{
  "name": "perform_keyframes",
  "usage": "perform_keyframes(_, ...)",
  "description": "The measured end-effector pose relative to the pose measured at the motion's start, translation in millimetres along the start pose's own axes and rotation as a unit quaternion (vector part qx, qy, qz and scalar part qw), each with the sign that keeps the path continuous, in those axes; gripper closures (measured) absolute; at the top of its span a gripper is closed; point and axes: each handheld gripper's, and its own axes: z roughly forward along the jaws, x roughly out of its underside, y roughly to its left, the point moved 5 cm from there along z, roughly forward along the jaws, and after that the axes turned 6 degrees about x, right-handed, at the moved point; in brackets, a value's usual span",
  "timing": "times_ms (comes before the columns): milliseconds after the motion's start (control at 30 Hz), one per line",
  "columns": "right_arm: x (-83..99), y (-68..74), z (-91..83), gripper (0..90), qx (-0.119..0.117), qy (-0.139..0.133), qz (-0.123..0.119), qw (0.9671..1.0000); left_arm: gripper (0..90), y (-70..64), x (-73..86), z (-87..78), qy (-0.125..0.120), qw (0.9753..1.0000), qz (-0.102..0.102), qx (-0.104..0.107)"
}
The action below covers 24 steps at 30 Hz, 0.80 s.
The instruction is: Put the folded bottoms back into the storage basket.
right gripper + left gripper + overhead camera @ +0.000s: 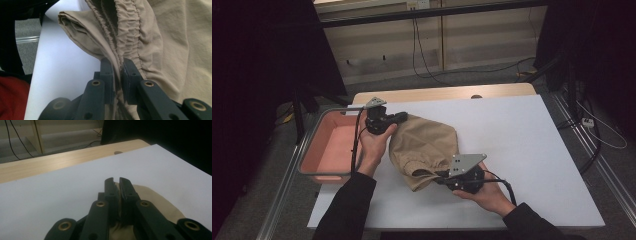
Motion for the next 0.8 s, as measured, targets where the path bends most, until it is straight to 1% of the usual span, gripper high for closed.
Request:
perform_keyframes(67,-2.0,0.5,2.6,80.6,0.000,-0.002,-0.001,1.0000,86.2,-0.1,-4.4,-2.7,-0.001,1.0000,0.007,0.000)
perform_keyframes(100,-3.1,0.4,3.3,80.6,0.000,-0.003,-0.001,1.0000,86.3,-0.1,-4.4,-2.7,-0.001,1.0000,0.007,0.000)
perform_keyframes(200,-5.8,0.2,4.7,80.6,-0.001,-0.007,-0.002,1.0000,86.4,1.3,-8.6,-6.4,-0.008,1.0000,0.004,-0.003)
perform_keyframes(233,-8.8,0.0,5.9,80.6,-0.001,-0.010,-0.001,0.9999,86.4,3.2,-10.8,-9.7,-0.013,0.9999,-0.001,-0.007)
perform_keyframes(400,-15.0,-0.2,8.8,80.6,-0.005,-0.018,-0.002,0.9998,86.8,7.5,-12.6,-14.6,-0.013,0.9998,-0.001,-0.012)
perform_keyframes(467,-17.7,-0.5,10.2,80.6,-0.005,-0.018,-0.005,0.9998,86.9,8.5,-14.1,-16.9,-0.020,0.9997,-0.003,-0.012)
perform_keyframes(500,-19.0,-0.5,10.7,80.6,-0.006,-0.021,-0.005,0.9998,87.0,9.1,-14.7,-18.6,-0.017,0.9998,-0.001,-0.014)
perform_keyframes(533,-21.4,-0.2,12.1,80.6,-0.006,-0.024,-0.005,0.9997,87.0,10.0,-16.9,-21.3,-0.021,0.9997,0.002,-0.016)
perform_keyframes(600,-23.8,-0.2,13.8,80.6,-0.005,-0.027,-0.005,0.9996,87.1,10.1,-17.8,-22.9,-0.022,0.9996,0.000,-0.015)
perform_keyframes(700,-26.5,-0.3,14.8,80.6,-0.005,-0.030,-0.006,0.9995,87.1,12.0,-21.0,-28.4,-0.026,0.9995,0.003,-0.017)
perform_keyframes(733,-29.9,-1.3,15.4,80.6,-0.004,-0.032,-0.009,0.9994,87.2,12.7,-22.0,-30.4,-0.028,0.9994,0.003,-0.020)
perform_keyframes(767,-29.9,-1.3,15.4,80.6,-0.004,-0.032,-0.009,0.9994,87.2,13.6,-22.9,-32.6,-0.030,0.9994,0.004,-0.018)
perform_keyframes(800,-34.0,-1.6,15.5,80.6,-0.004,-0.038,-0.010,0.9992,87.3,15.7,-25.1,-36.8,-0.031,0.9993,0.008,-0.020)
